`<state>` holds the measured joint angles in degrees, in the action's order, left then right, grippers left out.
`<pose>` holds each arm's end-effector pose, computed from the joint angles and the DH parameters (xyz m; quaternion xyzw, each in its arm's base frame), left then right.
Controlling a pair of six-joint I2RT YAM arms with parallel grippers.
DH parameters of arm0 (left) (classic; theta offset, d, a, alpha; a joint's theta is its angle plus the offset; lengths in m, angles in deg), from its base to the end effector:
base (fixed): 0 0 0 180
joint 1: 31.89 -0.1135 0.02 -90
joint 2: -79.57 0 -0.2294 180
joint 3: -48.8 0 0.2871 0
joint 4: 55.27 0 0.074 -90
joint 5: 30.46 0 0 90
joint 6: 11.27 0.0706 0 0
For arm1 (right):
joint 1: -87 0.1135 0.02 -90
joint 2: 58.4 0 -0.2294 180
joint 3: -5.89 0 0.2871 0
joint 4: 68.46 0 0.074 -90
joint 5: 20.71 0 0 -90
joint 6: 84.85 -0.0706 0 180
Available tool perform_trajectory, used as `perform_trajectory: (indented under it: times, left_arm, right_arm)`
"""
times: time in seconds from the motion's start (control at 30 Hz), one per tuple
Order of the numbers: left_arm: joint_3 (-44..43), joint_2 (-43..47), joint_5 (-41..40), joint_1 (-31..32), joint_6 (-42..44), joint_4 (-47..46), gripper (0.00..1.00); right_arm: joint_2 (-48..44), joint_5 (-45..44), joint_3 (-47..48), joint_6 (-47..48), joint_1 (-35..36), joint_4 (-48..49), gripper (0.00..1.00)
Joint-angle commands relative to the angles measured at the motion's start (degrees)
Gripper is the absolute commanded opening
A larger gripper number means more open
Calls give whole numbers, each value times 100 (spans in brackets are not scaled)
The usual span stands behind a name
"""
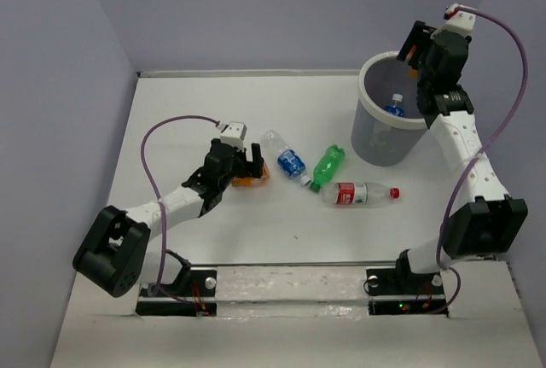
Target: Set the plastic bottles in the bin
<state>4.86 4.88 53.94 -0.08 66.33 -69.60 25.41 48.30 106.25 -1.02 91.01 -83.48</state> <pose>0.2964 -0.1758 0.1472 0.1060 0.7934 -0.1888 0.5689 0.4111 0.0035 0.4271 0.1434 0.6834 -0.0641 0.7130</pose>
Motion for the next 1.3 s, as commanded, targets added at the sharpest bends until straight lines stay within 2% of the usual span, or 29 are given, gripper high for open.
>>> perform_trajectory:
  times: [0.0, 0.17, 0.27, 0.43, 0.5, 0.57, 0.63, 0.77, 0.9, 0.97, 1.27]
  left_arm:
    - [59, 298, 183, 62, -104, -183, 99]
    - [-204, 359, 43, 246, -289, 151, 99]
    - [-485, 254, -246, 378, -227, 415, 99]
    - [-477, 402, -871, 440, -727, 635, 99]
    - [-521, 631, -1021, 440, -816, 679, 99]
    - [-617, 930, -1187, 440, -913, 810, 99]
    - [-635, 1088, -1267, 440, -913, 872, 99]
    - [-557, 1098, -1723, 431, -1193, 1206, 99]
    - [-504, 1018, -1558, 431, -1282, 1364, 99]
    - [-477, 1079, -1522, 431, -1282, 1443, 99]
    - [-442, 1150, -1812, 431, -1326, 1812, 99]
  right_arm:
    - [-84, 542, 338, -173, -146, -635, 99]
    - [-558, 1570, 268, -594, -146, -767, 100]
    - [-1058, 2589, -309, -911, 265, -654, 100]
    - [-1867, 2829, -1708, -1009, 1714, 100, 100]
    - [-1834, 2995, -2096, -939, 2304, 164, 99]
    - [-1571, 2970, -2184, -746, 2664, 86, 99]
    - [-1272, 2926, -2202, -596, 2727, -20, 100]
    - [-36, 3031, -1651, -201, 2780, -739, 100]
    - [853, 2952, -1289, -42, 2903, -969, 100]
    - [1258, 2637, -1157, 46, 3061, -1075, 100]
    - [2376, 2408, -744, -33, 3405, -1128, 100]
